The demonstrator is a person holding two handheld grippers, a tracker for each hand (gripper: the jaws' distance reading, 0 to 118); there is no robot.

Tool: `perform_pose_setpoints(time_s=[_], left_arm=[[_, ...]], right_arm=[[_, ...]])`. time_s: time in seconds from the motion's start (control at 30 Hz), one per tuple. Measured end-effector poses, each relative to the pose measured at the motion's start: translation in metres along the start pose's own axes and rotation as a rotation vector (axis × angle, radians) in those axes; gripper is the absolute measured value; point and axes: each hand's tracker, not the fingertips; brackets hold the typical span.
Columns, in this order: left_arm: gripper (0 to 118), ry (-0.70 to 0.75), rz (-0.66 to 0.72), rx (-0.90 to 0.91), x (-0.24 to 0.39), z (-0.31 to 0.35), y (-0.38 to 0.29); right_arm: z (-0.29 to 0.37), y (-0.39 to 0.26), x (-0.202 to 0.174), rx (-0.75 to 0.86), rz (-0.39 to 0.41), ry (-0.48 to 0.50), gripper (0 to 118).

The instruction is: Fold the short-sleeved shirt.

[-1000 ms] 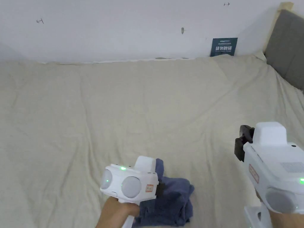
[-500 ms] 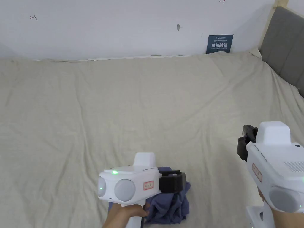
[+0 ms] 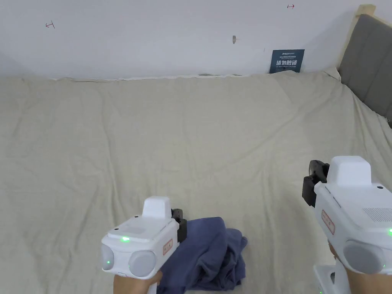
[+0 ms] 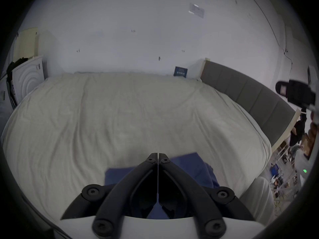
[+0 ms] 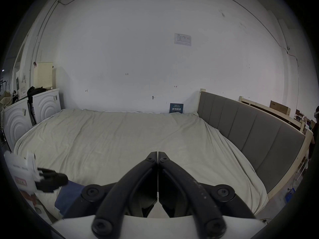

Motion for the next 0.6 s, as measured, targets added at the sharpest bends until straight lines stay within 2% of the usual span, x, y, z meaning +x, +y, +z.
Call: perform_pose_setpoints(time_s=[0.3, 0.47, 0.6], left_arm=[[0, -0.154, -0.097, -0.165, 0.066, -0.043, -0.041], [0, -0.130, -0.135, -0.198, 0.090, -0.070, -0.069], [0, -0.102, -0.091, -0.173, 0.092, -0.072, -0.072]], right_arm=[[-0.004, -0.005, 0.013, -0.010, -0.009, -0.017, 2], [-0.008, -0.008, 0.018, -0.019, -0.020, -0.020, 3], [-0.007, -0.007, 0.020, -0.012, -0.021, -0.013, 2]])
